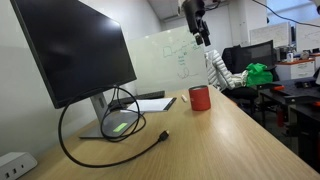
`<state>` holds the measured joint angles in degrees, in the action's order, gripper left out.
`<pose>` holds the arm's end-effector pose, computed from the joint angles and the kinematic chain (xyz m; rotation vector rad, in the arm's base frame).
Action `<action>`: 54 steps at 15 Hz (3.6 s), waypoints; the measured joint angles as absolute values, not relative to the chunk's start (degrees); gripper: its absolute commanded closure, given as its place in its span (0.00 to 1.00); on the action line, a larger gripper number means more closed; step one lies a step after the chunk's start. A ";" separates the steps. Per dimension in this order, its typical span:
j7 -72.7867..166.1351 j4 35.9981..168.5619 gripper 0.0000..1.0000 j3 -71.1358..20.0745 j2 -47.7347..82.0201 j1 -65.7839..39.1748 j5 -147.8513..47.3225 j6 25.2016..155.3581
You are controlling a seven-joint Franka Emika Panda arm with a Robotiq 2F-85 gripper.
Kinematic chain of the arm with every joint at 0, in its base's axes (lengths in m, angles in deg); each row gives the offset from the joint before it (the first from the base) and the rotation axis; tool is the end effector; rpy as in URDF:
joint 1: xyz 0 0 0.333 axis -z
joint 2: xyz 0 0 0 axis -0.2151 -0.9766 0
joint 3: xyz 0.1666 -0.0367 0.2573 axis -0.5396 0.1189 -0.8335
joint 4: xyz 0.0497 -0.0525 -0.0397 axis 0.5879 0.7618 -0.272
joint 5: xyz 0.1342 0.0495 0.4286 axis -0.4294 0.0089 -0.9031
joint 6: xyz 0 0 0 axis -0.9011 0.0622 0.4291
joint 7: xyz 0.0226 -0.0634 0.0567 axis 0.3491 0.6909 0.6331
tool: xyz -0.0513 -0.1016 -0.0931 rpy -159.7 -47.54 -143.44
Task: Move the cup slightly to the left on the table
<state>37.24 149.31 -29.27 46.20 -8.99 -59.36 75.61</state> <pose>0.4872 -0.0219 0.2955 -3.0043 0.5590 0.1972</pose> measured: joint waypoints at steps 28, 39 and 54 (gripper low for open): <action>12.62 151.53 0.30 -25.35 23.03 -8.99 -45.06 102.06; 12.77 147.58 1.00 -20.97 16.92 -13.03 -44.47 103.00; 13.30 147.04 0.98 -26.38 19.93 -19.93 -46.03 103.98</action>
